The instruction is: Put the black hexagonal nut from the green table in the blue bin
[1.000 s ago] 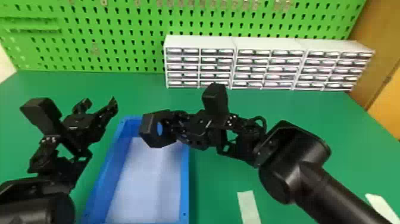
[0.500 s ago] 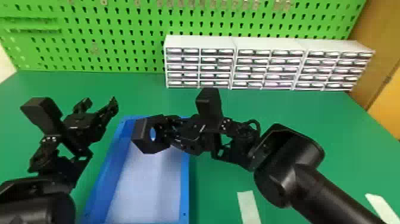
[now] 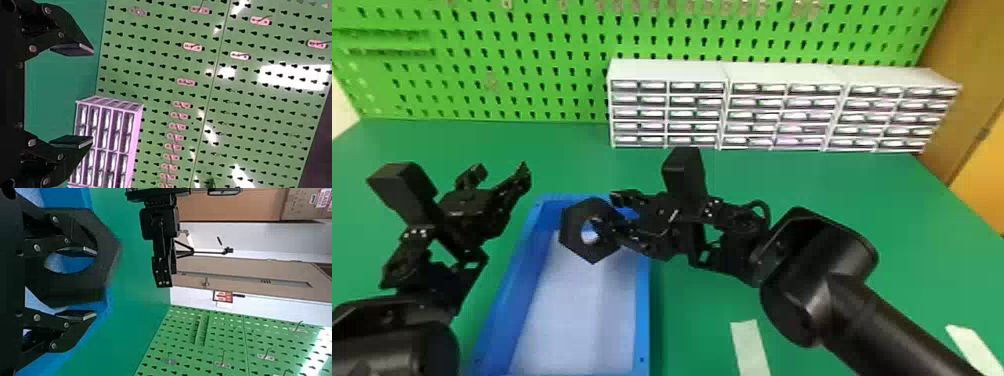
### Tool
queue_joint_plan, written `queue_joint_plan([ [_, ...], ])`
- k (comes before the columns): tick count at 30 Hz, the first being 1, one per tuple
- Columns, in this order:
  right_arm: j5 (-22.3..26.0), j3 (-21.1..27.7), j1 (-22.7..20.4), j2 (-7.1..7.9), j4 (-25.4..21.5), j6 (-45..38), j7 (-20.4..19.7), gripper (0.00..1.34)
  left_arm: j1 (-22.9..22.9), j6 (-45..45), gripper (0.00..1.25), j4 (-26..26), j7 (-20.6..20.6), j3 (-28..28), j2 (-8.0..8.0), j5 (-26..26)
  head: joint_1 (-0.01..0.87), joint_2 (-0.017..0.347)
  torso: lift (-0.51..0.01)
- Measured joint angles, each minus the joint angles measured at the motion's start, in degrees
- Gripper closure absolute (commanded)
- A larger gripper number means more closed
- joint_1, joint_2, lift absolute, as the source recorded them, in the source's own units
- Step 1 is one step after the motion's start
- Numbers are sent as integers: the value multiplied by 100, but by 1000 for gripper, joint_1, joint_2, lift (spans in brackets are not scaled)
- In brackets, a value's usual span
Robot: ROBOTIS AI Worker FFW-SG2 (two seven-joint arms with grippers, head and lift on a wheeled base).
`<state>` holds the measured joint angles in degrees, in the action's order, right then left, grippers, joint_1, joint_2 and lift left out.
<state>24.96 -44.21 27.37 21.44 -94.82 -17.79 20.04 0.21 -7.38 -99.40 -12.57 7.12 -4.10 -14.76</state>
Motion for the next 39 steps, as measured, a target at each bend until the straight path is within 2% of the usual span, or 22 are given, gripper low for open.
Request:
queue_joint_plan([
  [25, -32, 127, -28, -12, 16, -40, 0, 662, 5, 0, 458, 0, 0, 1, -3, 5, 691, 9, -97],
  [31, -156, 579, -249, -110, 16, -59, 3, 648, -12, 0, 458, 1, 0, 24, -1, -23, 691, 9, -97],
  [39, -406, 1549, -738, -288, -50, -118, 55, 634, -30, 0, 458, 10, 0, 54, -1, -73, 691, 9, -97],
])
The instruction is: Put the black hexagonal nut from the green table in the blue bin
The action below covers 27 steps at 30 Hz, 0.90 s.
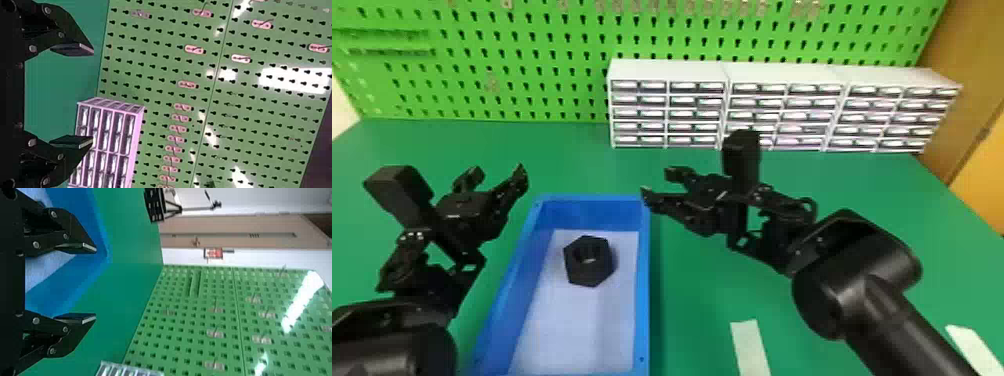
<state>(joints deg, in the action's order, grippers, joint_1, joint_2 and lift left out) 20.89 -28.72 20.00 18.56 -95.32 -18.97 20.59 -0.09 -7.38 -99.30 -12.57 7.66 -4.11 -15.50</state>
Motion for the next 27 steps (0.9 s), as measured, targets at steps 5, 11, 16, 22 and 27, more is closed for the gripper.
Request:
queue_joint_plan([
  [5, -217, 683, -334, -144, -105, -54, 19, 634, -8, 0, 458, 4, 0, 14, 0, -12, 691, 9, -97],
  [11, -512, 1573, -730, -371, -251, -115, 54, 634, -21, 0, 458, 13, 0, 33, 2, -21, 691, 9, -97],
  [16, -740, 2309, -1026, -578, -375, -212, 65, 634, -26, 0, 458, 16, 0, 46, 4, -23, 691, 9, -97],
  [22, -943, 3005, -1254, -743, -454, -250, 139, 634, -20, 0, 458, 16, 0, 60, 4, -23, 691, 9, -97],
  [27, -998, 3519, -1383, -853, -484, -248, 181, 633, -17, 0, 458, 20, 0, 71, 4, -33, 691, 9, -97],
])
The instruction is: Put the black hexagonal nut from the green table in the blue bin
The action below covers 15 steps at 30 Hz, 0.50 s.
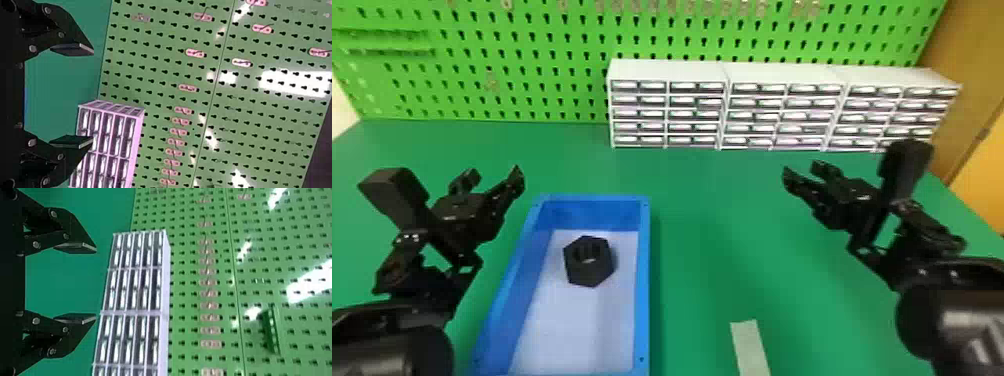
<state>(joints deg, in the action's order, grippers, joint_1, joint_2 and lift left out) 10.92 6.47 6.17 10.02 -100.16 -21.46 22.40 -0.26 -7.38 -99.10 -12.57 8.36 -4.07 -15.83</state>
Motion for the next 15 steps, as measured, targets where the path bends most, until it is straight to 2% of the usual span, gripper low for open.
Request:
queue_joint_plan([
  [6, 149, 444, -101, -86, -10, 2, 44, 634, 18, 0, 458, 11, 0, 13, 1, -24, 691, 9, -97],
  [15, 261, 828, -125, -27, 0, -89, 302, 633, 60, 0, 458, 51, 0, 14, 3, -97, 691, 9, -97],
])
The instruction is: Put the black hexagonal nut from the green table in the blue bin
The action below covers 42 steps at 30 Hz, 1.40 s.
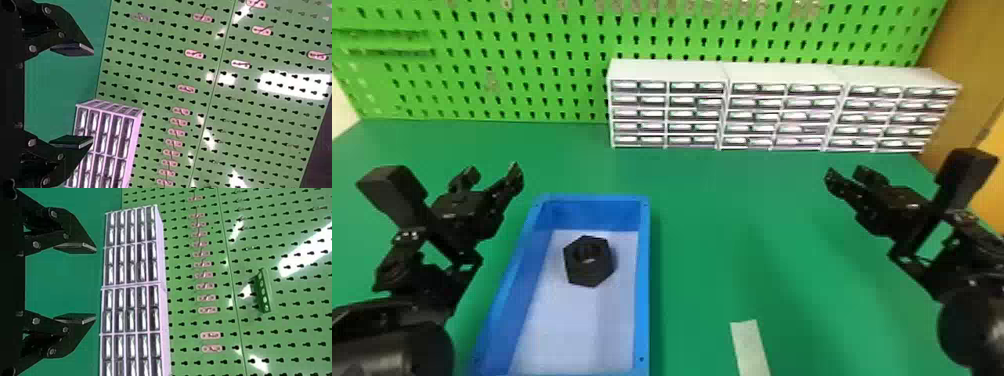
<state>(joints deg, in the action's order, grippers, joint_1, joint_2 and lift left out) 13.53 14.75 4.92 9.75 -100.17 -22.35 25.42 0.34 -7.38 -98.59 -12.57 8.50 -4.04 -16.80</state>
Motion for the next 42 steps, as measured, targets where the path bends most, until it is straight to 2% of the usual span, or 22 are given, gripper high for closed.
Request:
queue_joint_plan([
  [14, -33, 492, -34, -57, 49, -218, 253, 625, 56, 0, 460, 69, 1, 17, 0, -80, 691, 9, -97],
  [25, -26, 583, -35, -79, 60, -259, 270, 538, 80, 0, 458, 85, 1, -15, 0, -101, 691, 9, -97],
  [42, -45, 645, -39, -79, 68, -270, 271, 522, 81, 0, 458, 85, 0, -28, 0, -82, 691, 9, -97],
])
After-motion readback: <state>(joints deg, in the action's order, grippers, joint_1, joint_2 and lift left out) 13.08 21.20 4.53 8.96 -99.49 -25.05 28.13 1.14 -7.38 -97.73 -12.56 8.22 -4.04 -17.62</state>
